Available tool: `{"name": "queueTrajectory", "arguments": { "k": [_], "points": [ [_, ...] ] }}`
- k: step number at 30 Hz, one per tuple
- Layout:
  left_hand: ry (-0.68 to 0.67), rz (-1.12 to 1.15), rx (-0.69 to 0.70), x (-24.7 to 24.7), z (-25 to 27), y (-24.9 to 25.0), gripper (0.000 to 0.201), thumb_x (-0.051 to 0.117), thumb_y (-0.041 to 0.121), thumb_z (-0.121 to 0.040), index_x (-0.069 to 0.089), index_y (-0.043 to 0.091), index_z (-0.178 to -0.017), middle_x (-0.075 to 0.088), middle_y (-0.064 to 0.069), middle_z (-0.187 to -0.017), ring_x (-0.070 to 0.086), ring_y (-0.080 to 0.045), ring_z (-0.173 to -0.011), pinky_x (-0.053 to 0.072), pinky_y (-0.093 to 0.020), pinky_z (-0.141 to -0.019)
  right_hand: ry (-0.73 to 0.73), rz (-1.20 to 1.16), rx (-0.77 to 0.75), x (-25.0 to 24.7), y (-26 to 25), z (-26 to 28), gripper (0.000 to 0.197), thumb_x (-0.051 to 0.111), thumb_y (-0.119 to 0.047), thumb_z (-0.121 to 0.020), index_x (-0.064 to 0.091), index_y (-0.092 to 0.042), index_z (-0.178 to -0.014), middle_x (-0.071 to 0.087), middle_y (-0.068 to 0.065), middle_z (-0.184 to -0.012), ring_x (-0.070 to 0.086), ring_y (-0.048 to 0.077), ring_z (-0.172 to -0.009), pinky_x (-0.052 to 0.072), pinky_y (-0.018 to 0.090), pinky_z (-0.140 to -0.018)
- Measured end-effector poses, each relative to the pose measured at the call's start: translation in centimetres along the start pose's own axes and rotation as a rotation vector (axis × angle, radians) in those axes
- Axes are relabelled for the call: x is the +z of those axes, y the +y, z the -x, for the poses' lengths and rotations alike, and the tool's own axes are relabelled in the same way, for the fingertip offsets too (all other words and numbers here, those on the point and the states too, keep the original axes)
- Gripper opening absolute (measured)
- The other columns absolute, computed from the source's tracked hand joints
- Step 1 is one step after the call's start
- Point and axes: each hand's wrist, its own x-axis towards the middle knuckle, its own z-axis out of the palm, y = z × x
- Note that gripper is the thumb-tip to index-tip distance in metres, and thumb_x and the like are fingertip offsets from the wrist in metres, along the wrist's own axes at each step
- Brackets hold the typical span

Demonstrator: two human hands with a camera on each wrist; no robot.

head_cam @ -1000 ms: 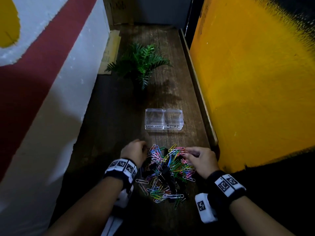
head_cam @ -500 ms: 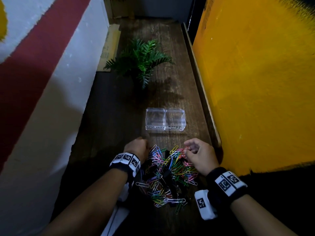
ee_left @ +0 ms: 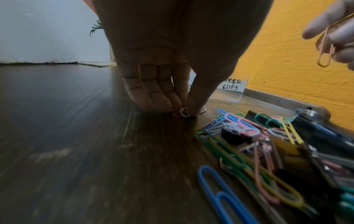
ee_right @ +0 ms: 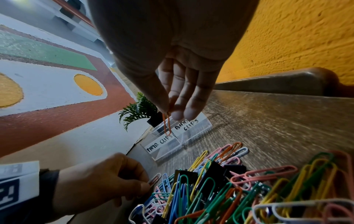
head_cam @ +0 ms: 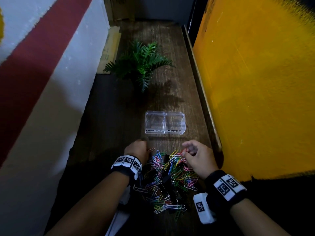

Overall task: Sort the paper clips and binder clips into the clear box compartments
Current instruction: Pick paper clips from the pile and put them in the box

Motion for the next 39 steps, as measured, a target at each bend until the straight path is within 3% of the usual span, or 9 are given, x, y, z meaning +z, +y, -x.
{"name": "queueTrajectory", "arguments": {
  "k": [7, 11, 13, 18, 21, 24, 27, 34, 39],
  "points": [
    [-0.109, -0.045, -0.024, -0.1, -0.5, 0.6, 0.031, 0.059, 0.018, -0.09, 0.053, 0.012, -0.119, 0.057, -0.007, -0.121, 0.057, -0.025, -0.108, 0.049, -0.04, -0.091, -0.013, 0.018, -0.016, 0.0, -0.7, -0.2, 0.021, 0.07, -0.012, -0.083, 0.064, -0.027, -0.097, 0.063, -0.01, -0.084, 0.057, -0.002, -0.078, 0.042, 0.003, -0.059],
    [-0.093, -0.003, -0.002, -0.4, -0.2, 0.2, 0.027, 0.057, 0.019, -0.091, 0.053, 0.014, -0.117, 0.06, -0.007, -0.118, 0.059, -0.024, -0.104, 0.05, -0.038, -0.087, -0.01, 0.002, -0.042, 0.0, -1.6, -0.8, 0.02, 0.069, -0.011, -0.083, 0.065, -0.026, -0.095, 0.063, -0.009, -0.082, 0.056, -0.001, -0.076, 0.043, 0.003, -0.061],
    [-0.047, 0.072, 0.012, -0.8, 0.0, -0.1, 0.019, 0.056, 0.024, -0.092, 0.055, 0.018, -0.11, 0.063, -0.006, -0.109, 0.059, -0.021, -0.092, 0.049, -0.034, -0.08, -0.01, -0.003, -0.056, 0.0, -2.2, -1.4, 0.019, 0.069, -0.011, -0.083, 0.064, -0.026, -0.093, 0.062, -0.009, -0.081, 0.056, -0.001, -0.075, 0.043, 0.004, -0.06],
    [0.21, 0.393, 0.065, -2.7, 0.1, 0.0, 0.012, 0.065, 0.028, -0.087, 0.056, 0.028, -0.094, 0.067, 0.005, -0.09, 0.062, -0.013, -0.082, 0.053, -0.031, -0.075, -0.01, -0.02, -0.083, 0.6, -3.8, -4.0, 0.019, 0.068, -0.01, -0.084, 0.062, -0.029, -0.084, 0.065, -0.012, -0.082, 0.06, -0.001, -0.08, 0.042, 0.011, -0.063],
    [0.316, 0.471, 0.12, -4.7, -1.1, 1.0, 0.011, 0.067, 0.021, -0.082, 0.058, 0.027, -0.084, 0.067, 0.005, -0.077, 0.064, -0.014, -0.073, 0.055, -0.031, -0.07, 0.013, -0.089, -0.067, 1.3, -4.7, -6.2, 0.024, 0.067, -0.003, -0.083, 0.06, -0.027, -0.083, 0.066, -0.006, -0.082, 0.065, 0.01, -0.079, 0.055, 0.022, -0.064],
    [0.347, 0.445, 0.125, -6.5, -2.3, 2.2, 0.009, 0.061, 0.017, -0.08, 0.063, 0.026, -0.078, 0.066, 0.005, -0.073, 0.063, -0.018, -0.073, 0.053, -0.028, -0.07, 0.058, -0.077, -0.05, 2.3, -5.2, -8.3, 0.026, 0.068, -0.005, -0.08, 0.057, -0.028, -0.078, 0.065, -0.003, -0.079, 0.067, 0.016, -0.076, 0.059, 0.04, -0.068],
    [0.316, 0.441, 0.113, -7.0, -2.8, 2.7, 0.007, 0.063, 0.02, -0.082, 0.065, 0.026, -0.079, 0.067, 0.005, -0.078, 0.065, -0.018, -0.078, 0.053, -0.028, -0.072, 0.077, -0.049, 0.01, 3.2, -5.5, -10.4, 0.021, 0.069, -0.012, -0.079, 0.057, -0.029, -0.074, 0.065, -0.004, -0.076, 0.068, 0.015, -0.072, 0.059, 0.041, -0.065],
    [0.321, 0.482, 0.112, -4.3, 0.0, -0.1, 0.011, 0.063, 0.017, -0.083, 0.067, 0.027, -0.087, 0.068, 0.008, -0.087, 0.064, -0.012, -0.08, 0.054, -0.033, -0.078, 0.041, -0.039, 0.08, 5.2, -5.1, -12.7, 0.016, 0.071, -0.02, -0.076, 0.061, -0.028, -0.067, 0.067, -0.004, -0.066, 0.068, 0.017, -0.062, 0.059, 0.043, -0.062],
    [0.254, 0.416, 0.182, 0.6, 4.6, -2.9, 0.014, 0.064, 0.018, -0.08, 0.066, 0.031, -0.085, 0.068, 0.01, -0.09, 0.063, -0.012, -0.082, 0.052, -0.031, -0.078, 0.008, -0.085, 0.013, 4.3, -4.9, -10.1, 0.013, 0.071, -0.022, -0.08, 0.062, -0.029, -0.073, 0.066, -0.009, -0.077, 0.066, 0.014, -0.075, 0.058, 0.041, -0.071]
  ]
}}
